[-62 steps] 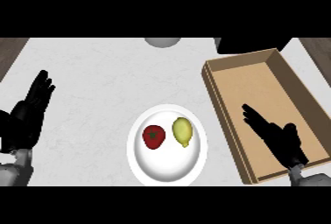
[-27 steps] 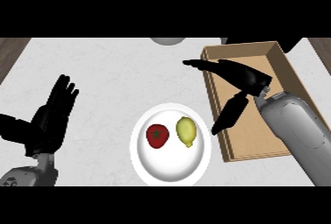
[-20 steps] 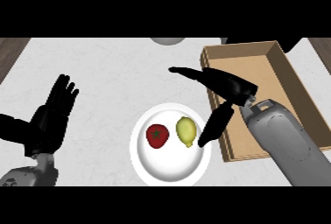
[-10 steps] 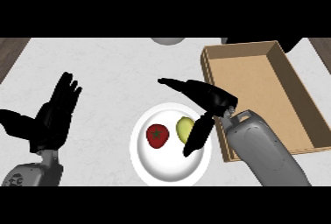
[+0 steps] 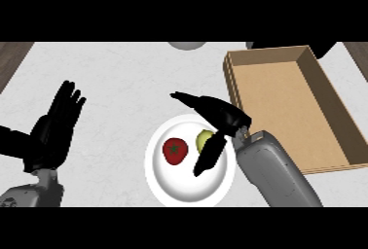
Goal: Pick the tomato from the plate and place it in the cardboard box
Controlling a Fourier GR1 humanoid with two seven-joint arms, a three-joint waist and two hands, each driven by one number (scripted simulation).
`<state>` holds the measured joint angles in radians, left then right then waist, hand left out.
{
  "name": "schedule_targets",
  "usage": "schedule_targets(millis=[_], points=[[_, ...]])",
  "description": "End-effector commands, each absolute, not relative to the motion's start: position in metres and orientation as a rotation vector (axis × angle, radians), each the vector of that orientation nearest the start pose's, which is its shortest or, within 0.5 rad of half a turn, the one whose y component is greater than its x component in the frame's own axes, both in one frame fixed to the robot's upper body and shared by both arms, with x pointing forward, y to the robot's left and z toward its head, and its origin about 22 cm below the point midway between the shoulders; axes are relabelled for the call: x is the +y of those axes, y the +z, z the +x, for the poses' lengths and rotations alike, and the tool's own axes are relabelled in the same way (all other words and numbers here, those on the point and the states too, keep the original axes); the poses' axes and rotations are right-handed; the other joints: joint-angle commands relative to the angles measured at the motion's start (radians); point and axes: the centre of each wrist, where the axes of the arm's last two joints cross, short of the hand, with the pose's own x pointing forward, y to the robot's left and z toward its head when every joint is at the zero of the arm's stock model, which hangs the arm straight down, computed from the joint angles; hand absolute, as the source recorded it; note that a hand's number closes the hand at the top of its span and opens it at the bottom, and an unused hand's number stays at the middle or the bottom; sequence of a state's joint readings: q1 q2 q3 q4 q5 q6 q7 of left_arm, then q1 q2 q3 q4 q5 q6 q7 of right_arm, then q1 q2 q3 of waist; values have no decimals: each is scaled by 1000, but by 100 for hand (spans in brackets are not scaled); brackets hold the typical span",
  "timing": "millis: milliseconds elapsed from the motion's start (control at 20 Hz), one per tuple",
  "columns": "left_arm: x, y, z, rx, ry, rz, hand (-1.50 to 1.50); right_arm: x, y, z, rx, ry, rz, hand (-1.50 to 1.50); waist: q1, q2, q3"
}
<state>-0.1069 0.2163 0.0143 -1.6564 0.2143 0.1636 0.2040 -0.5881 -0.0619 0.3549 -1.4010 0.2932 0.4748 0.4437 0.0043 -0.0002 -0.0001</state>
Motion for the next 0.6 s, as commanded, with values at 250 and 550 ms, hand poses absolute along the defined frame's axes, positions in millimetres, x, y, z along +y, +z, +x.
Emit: schedule_targets(millis=[250,550], points=[[258,58,253,-1527,97,52,0,-83,97,320,-1294,1233,20,-150,0,-1,0],[275,54,265,-1554,118,74,0,-70,96,325,-1311,1241,-63,-150,1,0,0]])
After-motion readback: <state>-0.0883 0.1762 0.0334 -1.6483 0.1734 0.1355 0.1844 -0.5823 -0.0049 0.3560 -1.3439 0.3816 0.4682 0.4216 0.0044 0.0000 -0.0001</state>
